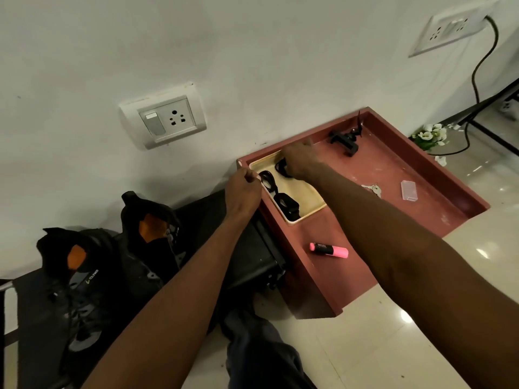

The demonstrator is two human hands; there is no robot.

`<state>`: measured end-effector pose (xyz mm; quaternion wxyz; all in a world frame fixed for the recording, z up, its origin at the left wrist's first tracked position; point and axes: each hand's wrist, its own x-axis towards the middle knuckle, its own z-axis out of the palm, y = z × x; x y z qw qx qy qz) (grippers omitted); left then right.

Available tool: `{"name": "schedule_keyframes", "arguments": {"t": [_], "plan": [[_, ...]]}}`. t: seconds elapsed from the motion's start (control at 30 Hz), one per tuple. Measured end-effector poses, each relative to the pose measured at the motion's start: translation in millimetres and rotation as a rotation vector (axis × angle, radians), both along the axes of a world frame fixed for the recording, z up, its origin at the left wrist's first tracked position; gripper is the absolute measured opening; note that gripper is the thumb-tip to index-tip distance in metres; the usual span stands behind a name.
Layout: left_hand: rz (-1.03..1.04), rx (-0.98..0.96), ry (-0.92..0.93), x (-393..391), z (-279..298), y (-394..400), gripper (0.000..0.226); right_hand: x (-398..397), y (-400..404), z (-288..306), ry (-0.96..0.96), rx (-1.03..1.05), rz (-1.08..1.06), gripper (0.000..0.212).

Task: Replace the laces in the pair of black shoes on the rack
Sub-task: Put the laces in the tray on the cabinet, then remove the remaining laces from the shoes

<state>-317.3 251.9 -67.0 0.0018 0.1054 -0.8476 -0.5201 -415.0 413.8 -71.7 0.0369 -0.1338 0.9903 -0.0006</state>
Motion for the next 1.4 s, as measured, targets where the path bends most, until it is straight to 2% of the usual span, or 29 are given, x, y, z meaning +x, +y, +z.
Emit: {"name": "schedule_keyframes", "arguments": {"t": [0.1,0.2,0.33,0.57,0.73,0.9,1.03,1.13,1.27,1.4], "plan": [[0.009,0.000,0.001,9,10,-1,0.010,19,-6,8,0.034,-0.065,-0.026,0.036],[0.035,0.002,0.020,26,24,-6,0.008,47,-24,24,0.057,-0.174,-0.090,0.024],[0.131,0.019,0.097,64,48,-23,0.011,92,-70,47,0.096,-0.475,-0.159,0.022],[0.340,0.010,0.212,155,67,-89,0.012,178,-162,85,0.029,-0.827,-0.216,0.024],[0.467,-0.039,0.195,229,64,-159,0.011,251,-220,78,-0.042,-0.972,-0.229,0.017],[0.665,-0.032,0.135,285,46,-241,0.009,307,-273,41,-0.188,-0.927,-0.074,0.020],[0.741,0.006,0.041,307,24,-288,0.008,319,-295,18,-0.244,-0.899,-0.027,0.017],[0.677,0.041,-0.020,304,12,-304,0.009,315,-305,9,-0.285,-0.915,-0.042,0.017],[0.463,0.089,-0.112,282,2,-310,0.006,303,-318,0,-0.342,-0.933,-0.029,0.036],[0.403,0.105,-0.200,265,-10,-311,0.021,292,-321,-15,-0.381,-0.872,-0.009,0.043]]}}
